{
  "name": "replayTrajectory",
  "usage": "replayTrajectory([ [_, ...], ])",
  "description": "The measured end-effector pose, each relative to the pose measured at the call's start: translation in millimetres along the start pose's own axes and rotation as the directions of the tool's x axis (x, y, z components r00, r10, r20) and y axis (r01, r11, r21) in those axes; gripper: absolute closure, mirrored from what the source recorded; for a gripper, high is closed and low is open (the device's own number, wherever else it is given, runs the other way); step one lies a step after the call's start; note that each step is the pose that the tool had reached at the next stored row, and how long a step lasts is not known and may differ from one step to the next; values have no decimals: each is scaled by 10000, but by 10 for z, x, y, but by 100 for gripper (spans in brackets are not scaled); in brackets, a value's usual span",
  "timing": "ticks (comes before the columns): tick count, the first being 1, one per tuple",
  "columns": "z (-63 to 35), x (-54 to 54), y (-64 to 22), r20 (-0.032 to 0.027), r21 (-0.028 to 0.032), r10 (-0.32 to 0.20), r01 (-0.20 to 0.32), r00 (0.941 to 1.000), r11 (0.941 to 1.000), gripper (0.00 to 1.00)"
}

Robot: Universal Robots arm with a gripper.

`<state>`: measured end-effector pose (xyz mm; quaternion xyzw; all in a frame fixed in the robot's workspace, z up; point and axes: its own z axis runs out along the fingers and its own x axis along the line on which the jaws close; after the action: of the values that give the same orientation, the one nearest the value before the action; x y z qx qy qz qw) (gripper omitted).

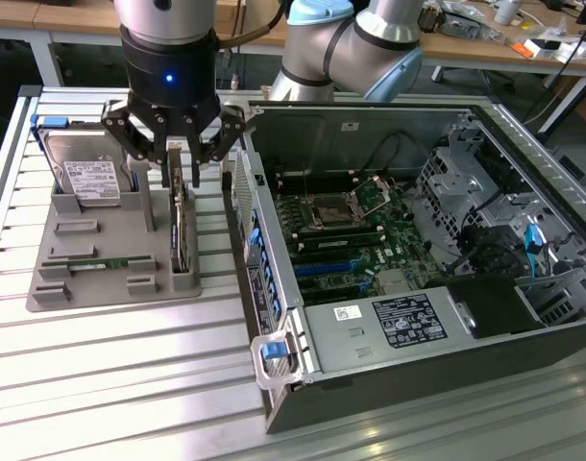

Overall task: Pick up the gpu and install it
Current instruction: 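Pick up the gpu and move the gpu toward the slot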

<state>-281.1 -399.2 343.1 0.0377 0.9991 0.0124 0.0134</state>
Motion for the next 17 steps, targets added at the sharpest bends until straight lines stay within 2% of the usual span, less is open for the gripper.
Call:
replayTrajectory([
  [17,87,2,-9,0,0,0,0,10000,10000,62],
])
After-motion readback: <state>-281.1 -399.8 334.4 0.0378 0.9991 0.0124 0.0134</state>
